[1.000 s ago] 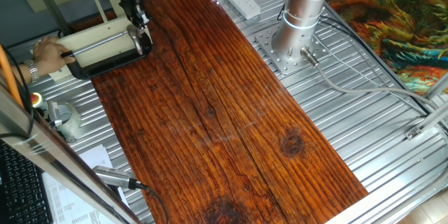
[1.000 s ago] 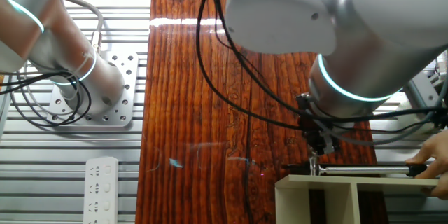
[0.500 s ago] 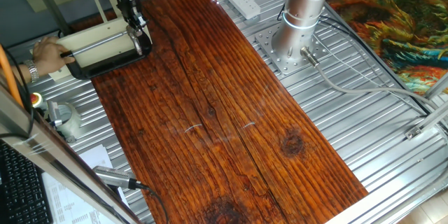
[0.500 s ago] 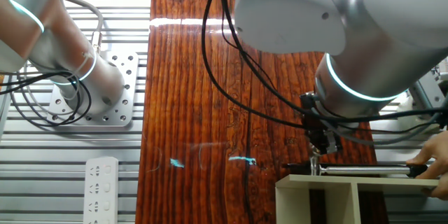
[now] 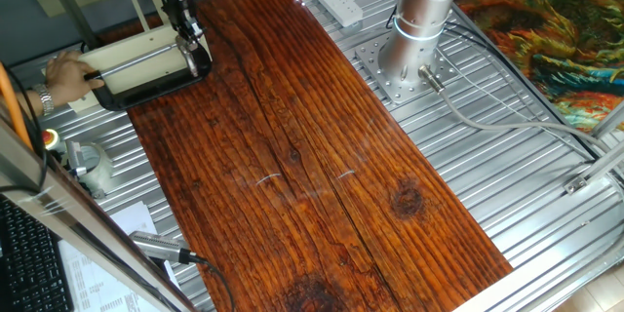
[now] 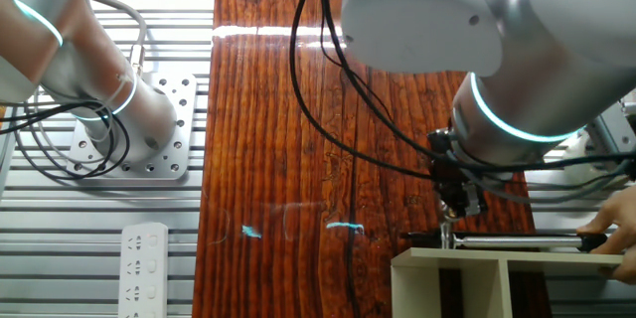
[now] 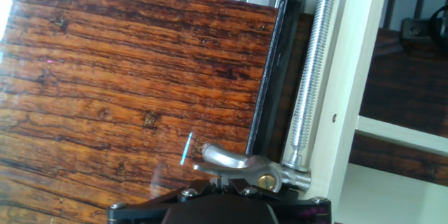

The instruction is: Turn off the water tap

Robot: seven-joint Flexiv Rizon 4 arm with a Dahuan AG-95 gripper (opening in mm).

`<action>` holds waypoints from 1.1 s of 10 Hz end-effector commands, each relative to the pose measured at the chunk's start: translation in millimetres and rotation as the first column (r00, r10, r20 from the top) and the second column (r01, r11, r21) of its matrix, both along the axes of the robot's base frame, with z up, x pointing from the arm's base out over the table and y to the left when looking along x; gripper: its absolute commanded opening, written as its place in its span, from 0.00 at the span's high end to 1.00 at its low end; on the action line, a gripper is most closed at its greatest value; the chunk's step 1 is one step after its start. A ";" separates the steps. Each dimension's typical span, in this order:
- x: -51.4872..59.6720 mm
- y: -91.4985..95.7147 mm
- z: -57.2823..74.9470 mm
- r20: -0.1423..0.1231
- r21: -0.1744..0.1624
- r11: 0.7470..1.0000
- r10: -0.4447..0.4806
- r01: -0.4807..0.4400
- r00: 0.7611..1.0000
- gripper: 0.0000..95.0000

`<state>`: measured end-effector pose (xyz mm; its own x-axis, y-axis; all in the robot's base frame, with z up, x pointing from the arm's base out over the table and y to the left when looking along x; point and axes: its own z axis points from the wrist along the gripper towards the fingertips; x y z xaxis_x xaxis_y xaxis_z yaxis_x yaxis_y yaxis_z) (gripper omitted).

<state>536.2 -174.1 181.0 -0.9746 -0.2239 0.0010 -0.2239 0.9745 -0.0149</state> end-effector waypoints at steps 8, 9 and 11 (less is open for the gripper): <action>9.4 -0.7 -4.4 0.009 0.007 0.999 -0.037 0.037 0.999 1.00; 8.1 -0.2 -3.0 0.007 0.006 0.999 -0.032 0.032 0.999 1.00; 6.3 0.7 -1.5 0.011 0.007 1.000 -0.029 0.029 1.000 1.00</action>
<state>543.1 -173.0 179.5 -0.9807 -0.1951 0.0085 -0.1951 0.9808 -0.0009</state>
